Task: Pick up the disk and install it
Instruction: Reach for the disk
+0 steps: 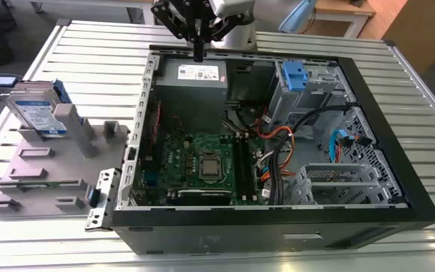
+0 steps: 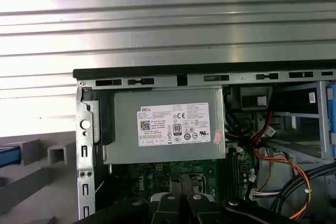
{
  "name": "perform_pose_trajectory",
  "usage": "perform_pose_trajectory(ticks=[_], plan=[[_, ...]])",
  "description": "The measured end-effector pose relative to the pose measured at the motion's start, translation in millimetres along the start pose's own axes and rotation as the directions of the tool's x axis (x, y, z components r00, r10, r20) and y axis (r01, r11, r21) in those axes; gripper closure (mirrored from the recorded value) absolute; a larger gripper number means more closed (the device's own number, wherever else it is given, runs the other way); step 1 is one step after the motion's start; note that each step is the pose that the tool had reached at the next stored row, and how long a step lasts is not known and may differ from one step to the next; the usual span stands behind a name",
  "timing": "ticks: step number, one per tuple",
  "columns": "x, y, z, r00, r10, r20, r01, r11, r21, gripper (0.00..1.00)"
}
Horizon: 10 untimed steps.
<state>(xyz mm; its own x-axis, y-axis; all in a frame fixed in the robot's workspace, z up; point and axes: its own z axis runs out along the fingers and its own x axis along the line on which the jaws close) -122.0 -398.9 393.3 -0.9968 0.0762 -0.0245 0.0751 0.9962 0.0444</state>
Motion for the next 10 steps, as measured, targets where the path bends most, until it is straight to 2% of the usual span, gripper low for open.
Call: perform_pose_trajectory(ticks=[10], plan=[[1.5,-0.1,0.0,1.0,0.0,0.0,0.0,1.0,-0.0001,0.89]])
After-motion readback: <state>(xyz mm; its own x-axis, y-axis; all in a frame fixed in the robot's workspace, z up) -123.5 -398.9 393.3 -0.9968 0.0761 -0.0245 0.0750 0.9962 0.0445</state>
